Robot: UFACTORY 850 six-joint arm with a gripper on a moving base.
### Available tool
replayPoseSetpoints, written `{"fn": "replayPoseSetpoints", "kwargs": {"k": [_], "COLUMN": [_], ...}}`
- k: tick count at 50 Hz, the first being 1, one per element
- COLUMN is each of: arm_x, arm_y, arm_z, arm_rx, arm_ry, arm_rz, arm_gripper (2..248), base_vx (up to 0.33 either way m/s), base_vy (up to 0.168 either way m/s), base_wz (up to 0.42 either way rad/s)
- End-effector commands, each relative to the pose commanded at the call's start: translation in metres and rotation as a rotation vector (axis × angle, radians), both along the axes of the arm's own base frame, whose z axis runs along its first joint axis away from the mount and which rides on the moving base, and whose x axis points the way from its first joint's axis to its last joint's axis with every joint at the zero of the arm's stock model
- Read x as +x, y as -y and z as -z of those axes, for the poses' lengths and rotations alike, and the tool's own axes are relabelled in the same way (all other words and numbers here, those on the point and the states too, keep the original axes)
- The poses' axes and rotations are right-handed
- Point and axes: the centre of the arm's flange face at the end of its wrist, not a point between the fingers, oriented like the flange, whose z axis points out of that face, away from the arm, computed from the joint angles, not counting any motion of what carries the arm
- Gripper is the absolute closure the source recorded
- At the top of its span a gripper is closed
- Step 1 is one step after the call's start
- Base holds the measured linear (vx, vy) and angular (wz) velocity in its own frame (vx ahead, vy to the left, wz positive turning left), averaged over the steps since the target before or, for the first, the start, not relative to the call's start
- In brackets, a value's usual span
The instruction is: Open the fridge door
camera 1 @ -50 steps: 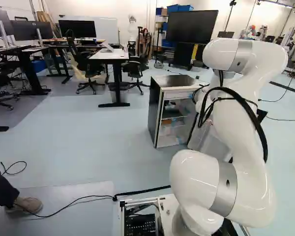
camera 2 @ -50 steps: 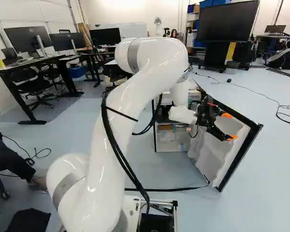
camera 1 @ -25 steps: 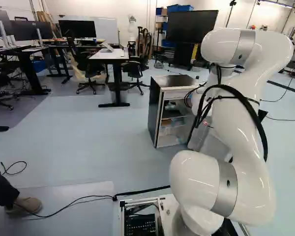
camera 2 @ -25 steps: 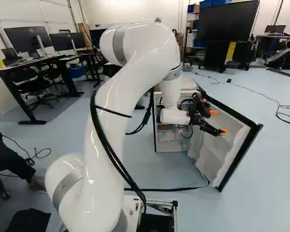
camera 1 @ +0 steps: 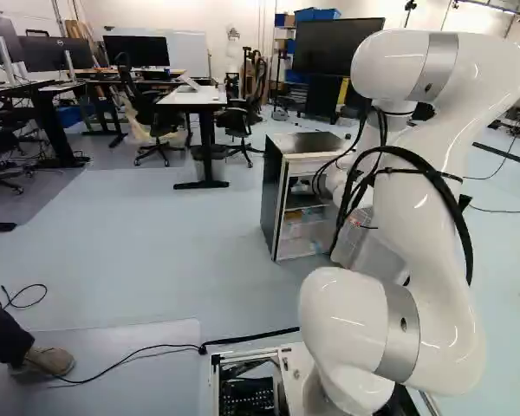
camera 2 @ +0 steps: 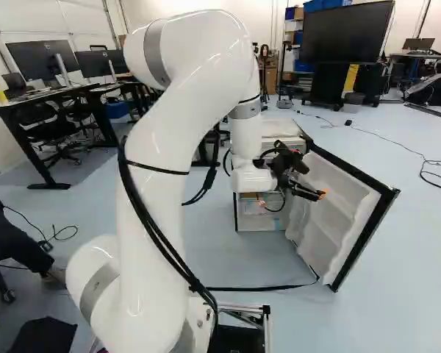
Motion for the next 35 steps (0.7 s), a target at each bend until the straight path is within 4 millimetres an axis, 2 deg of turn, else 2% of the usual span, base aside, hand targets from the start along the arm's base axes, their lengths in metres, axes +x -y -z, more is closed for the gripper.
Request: {"fn": "replayPoseSetpoints", "kwargs": {"k": [15, 35], "arm_x": [-0.009, -0.010], "arm_y": [-0.030, -0.035], "arm_z": [-0.003, -0.003], "arm_rx": [0.015, 0.016], "arm_ry": [-0.046, -0.054], "arm_rz": [-0.158, -0.193], "arm_gripper": [3, 3], "base_vx": [0.000, 0.000], "base_vy": [0.000, 0.000], "base_wz": [0.000, 0.000]}}
